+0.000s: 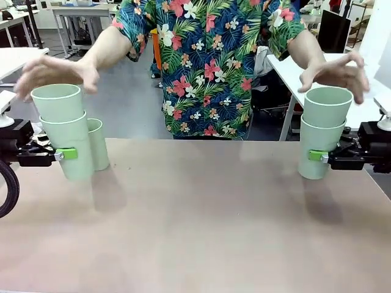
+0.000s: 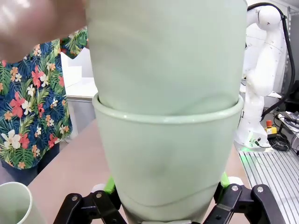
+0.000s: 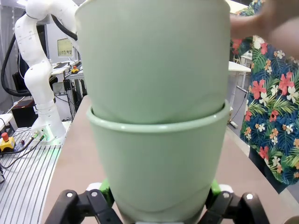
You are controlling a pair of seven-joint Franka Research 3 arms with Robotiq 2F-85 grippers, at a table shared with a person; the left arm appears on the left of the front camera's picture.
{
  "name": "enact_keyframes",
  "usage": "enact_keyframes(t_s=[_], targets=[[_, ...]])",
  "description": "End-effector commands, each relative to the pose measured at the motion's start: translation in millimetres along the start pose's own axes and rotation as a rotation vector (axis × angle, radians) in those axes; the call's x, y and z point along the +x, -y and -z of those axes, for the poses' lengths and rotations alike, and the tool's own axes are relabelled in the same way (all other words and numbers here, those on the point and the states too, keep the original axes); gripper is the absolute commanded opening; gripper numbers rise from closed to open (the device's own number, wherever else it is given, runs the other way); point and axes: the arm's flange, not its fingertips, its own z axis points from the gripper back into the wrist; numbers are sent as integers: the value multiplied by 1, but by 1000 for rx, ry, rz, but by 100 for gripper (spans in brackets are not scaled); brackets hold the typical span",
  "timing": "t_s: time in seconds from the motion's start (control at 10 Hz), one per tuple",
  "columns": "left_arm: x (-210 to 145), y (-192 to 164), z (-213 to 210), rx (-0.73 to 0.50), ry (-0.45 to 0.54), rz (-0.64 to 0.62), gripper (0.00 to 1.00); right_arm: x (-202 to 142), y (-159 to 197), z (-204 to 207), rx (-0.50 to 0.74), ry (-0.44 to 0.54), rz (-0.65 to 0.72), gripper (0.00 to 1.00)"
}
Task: Stack the cups and store them in the basket.
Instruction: Place the stack of Reusable plastic cups into the Pantry Basket.
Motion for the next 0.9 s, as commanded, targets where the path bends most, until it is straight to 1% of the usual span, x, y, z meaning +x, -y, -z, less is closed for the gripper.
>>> enact_keyframes(t_s=[0.0,0.8], targets=[[2,0,-1,0,6,5,87,2,0,0,0,0,-6,85],[2,0,-1,0,6,5,87,2,0,0,0,0,-6,85]])
